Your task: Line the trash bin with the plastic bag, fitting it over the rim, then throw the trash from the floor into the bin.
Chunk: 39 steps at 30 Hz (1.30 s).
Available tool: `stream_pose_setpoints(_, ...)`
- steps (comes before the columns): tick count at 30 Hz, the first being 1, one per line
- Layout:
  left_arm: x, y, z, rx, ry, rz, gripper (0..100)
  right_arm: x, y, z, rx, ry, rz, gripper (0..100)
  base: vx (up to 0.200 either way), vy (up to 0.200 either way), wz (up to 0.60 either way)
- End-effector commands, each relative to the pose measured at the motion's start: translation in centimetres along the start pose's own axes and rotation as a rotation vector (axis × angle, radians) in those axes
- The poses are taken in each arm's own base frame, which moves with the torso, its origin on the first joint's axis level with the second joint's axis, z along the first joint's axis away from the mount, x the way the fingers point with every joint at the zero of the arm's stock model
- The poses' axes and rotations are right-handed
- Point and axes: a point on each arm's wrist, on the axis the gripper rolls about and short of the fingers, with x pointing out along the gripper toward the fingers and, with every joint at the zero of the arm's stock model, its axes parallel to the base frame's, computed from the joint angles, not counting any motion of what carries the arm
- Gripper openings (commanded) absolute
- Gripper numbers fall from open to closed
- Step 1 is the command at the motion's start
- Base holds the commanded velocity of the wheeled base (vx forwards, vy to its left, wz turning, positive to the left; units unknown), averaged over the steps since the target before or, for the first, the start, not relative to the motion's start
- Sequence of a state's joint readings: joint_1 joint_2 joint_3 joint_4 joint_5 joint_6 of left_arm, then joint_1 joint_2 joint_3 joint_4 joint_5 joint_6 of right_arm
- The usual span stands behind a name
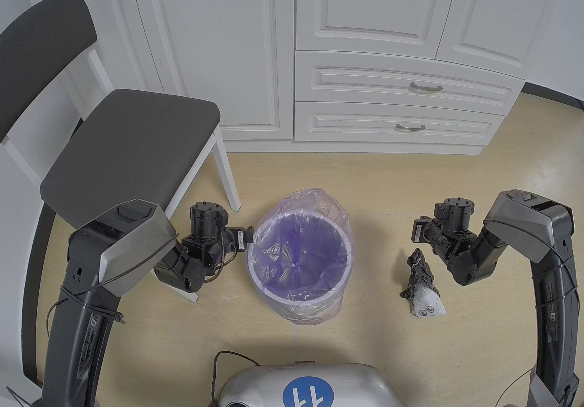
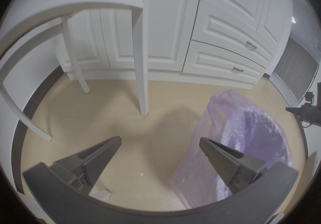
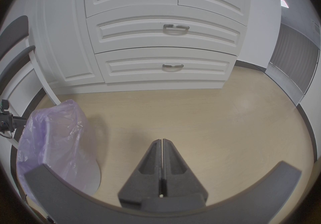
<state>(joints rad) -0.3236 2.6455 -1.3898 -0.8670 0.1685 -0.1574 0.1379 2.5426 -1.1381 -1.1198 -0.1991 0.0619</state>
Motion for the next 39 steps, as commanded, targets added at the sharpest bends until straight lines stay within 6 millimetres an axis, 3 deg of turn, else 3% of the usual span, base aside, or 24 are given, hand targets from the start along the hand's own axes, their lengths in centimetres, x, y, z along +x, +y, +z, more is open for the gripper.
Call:
stream_pose_setpoints(1, 1.5, -0.1, -0.9, -0.034, 0.038, 0.006, 100, 0.6, -0.1, -1.0, 0.002, 0.014, -0.004, 0, 0.000, 0.000, 0.00)
stream_pose_setpoints(13, 1.0, -0.4, -1.5, -0.049, 0.190, 0.018, 100, 0.4, -1.4, -1.1, -0.005, 0.067, -0.027, 0, 0.000, 0.000, 0.00)
stream_pose_setpoints(19, 0.4, 0.1, -0.2, -0.057, 0.176, 0.029, 100, 0.0, -2.5, -1.2, -0.028, 0.276, -0.058, 0, 0.000, 0.000, 0.00)
stream_pose_setpoints(25, -1.3, 1.0, 0.8, -0.050, 0.189, 0.041, 100, 2.5, -4.3, -2.7, 0.065, 0.347, -0.060, 0, 0.000, 0.000, 0.00)
stream_pose_setpoints(30, -1.9, 1.3, 1.2, -0.053, 0.195, 0.029, 100, 3.2, -5.8, -3.5, 0.084, 0.360, -0.043, 0, 0.000, 0.000, 0.00)
stream_pose_setpoints(31, -2.0, 1.4, 1.2, -0.054, 0.193, 0.030, 100, 3.3, -5.9, -3.7, 0.082, 0.364, -0.037, 100, 0.000, 0.000, 0.00)
stream_pose_setpoints(35, -2.3, 1.7, 1.4, -0.035, 0.195, 0.032, 100, 3.8, -5.7, -3.2, 0.097, 0.339, -0.023, 100, 0.000, 0.000, 0.00)
stream_pose_setpoints(39, -2.5, 1.9, 1.0, -0.002, 0.207, 0.024, 100, 4.8, -5.4, -4.1, 0.099, 0.378, 0.005, 100, 0.000, 0.000, 0.00)
